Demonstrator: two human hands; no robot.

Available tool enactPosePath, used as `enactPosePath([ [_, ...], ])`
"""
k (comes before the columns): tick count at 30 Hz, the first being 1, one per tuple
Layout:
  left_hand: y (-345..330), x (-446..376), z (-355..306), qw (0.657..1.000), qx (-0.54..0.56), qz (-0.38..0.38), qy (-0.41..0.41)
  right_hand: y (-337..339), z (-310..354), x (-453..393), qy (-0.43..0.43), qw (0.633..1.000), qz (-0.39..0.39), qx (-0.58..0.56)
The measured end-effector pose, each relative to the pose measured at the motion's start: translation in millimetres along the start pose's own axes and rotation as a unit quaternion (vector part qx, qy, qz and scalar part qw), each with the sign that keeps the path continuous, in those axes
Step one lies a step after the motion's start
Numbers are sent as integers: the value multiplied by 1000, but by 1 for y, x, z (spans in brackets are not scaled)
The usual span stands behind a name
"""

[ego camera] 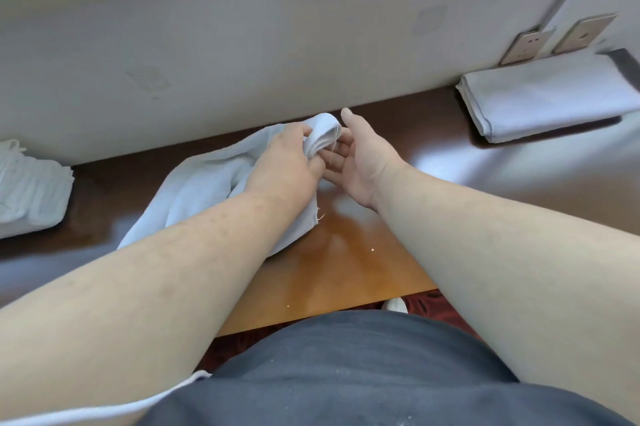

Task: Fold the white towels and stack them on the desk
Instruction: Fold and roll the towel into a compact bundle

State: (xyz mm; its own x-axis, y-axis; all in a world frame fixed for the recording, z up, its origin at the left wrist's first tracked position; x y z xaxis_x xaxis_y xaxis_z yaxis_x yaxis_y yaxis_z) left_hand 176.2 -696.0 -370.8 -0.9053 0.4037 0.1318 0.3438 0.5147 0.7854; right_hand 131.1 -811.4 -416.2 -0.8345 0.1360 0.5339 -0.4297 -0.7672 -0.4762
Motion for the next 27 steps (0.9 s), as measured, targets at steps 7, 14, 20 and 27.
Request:
enactPosePath([
  [7, -3, -41, -23, 994, 39, -60, 85, 37, -14, -7, -65, 894, 139, 421],
  [14, -24, -69, -50, 993, 37, -67, 91, 49, -43, 1, -73, 771, 198, 601],
  [20, -52, -112, -70, 988, 47, -76, 124, 90, -55, 23, -132, 878, 191, 418],
  [27, -142, -152, -85, 979, 134, 27, 149, 187, -46, 26, -185, 945, -10, 270],
])
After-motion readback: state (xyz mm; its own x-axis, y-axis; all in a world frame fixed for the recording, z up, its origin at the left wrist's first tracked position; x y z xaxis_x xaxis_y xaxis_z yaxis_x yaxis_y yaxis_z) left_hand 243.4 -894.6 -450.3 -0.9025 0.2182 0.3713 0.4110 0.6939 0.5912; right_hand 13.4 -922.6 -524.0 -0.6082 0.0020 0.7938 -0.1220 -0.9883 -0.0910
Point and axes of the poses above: each hand's wrist, its own x-axis away from the middle knuckle, its own y-axis out of the back of the hand, z = x × y, the point moved 7 cm from there along -x, towards the middle knuckle, and after that the axes turned 1 degree about z, right-handed, at the moved point
